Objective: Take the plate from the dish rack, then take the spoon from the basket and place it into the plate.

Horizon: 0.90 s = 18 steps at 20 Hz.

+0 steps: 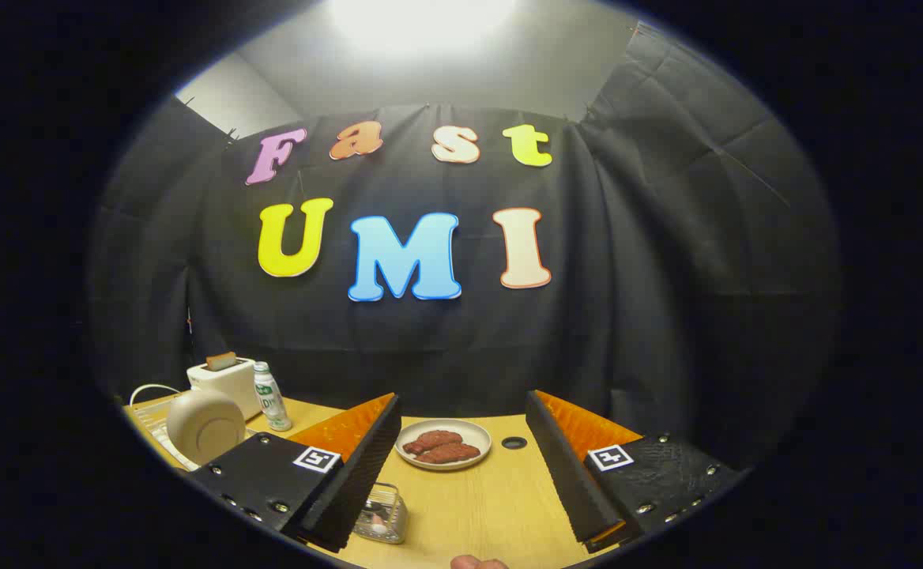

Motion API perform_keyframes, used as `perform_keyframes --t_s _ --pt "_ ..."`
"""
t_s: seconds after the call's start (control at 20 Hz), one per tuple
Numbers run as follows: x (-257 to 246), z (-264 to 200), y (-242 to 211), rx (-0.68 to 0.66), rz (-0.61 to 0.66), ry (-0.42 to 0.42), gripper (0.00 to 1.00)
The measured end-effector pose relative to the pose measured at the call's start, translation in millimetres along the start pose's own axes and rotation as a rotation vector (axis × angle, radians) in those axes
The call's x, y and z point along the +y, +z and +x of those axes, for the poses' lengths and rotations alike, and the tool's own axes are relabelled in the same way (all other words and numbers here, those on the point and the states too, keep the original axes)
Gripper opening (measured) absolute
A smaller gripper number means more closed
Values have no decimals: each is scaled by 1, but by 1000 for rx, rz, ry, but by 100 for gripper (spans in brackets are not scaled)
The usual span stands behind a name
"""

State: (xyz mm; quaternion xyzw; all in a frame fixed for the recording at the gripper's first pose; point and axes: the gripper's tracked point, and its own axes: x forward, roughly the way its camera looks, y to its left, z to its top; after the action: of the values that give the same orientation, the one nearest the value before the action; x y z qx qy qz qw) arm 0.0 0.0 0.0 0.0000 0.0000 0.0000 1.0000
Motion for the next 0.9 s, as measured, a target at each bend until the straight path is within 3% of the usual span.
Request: perform_keyframes --t_s 0.45,0.9 --pt "78 -42 58 27 42 -48 98" --pt "137 -37 87 0 -1 18 98"
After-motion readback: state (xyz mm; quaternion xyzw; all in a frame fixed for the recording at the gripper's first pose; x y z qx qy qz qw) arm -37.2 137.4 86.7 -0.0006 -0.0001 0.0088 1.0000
